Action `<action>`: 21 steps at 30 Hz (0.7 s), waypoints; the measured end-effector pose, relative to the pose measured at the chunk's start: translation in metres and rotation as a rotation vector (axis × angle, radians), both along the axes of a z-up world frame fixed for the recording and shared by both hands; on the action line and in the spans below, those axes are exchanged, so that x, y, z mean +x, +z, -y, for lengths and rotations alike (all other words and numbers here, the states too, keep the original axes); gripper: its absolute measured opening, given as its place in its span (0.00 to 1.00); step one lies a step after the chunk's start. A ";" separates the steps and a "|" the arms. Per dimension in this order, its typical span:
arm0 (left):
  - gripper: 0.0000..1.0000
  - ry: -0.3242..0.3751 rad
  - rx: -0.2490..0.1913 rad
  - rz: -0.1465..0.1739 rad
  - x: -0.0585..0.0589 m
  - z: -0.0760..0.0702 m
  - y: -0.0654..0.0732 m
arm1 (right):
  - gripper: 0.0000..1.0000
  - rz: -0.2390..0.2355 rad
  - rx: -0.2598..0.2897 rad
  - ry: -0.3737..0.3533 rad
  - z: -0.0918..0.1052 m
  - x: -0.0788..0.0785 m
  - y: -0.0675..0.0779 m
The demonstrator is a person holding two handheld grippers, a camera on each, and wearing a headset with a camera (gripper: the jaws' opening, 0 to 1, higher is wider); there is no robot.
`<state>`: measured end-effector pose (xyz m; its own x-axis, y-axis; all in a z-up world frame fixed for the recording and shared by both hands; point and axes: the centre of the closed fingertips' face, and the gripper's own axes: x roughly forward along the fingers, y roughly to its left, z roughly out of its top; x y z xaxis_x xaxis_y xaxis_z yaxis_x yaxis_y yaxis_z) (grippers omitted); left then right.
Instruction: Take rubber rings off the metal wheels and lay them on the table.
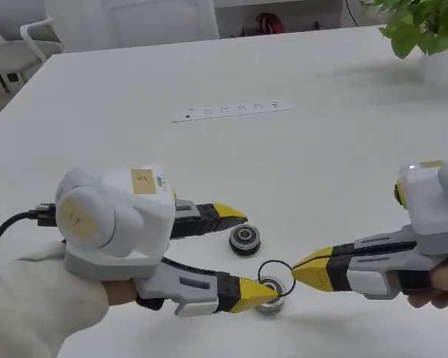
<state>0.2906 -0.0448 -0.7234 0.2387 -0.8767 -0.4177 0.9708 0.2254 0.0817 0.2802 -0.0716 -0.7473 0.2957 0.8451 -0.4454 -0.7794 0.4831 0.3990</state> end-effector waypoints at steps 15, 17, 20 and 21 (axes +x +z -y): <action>0.69 0.051 -0.021 0.041 0.003 -0.023 0.022 | 0.00 0.042 0.031 -0.027 0.006 0.007 0.026; 0.71 0.056 -0.029 0.037 0.002 -0.026 0.025 | 0.00 0.047 0.037 -0.031 0.006 0.009 0.030; 0.72 0.061 -0.022 0.033 -0.001 -0.033 0.025 | 0.00 0.056 0.046 -0.038 0.007 0.012 0.036; 0.72 0.065 -0.005 0.038 -0.001 -0.037 0.023 | 0.00 0.059 0.047 -0.041 0.006 0.013 0.037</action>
<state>0.2892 -0.0077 -0.7007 0.3102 -0.8608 -0.4035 0.9506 0.2879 0.1166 0.2933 -0.0781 -0.7106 0.3547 0.8515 -0.3861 -0.7824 0.4964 0.3760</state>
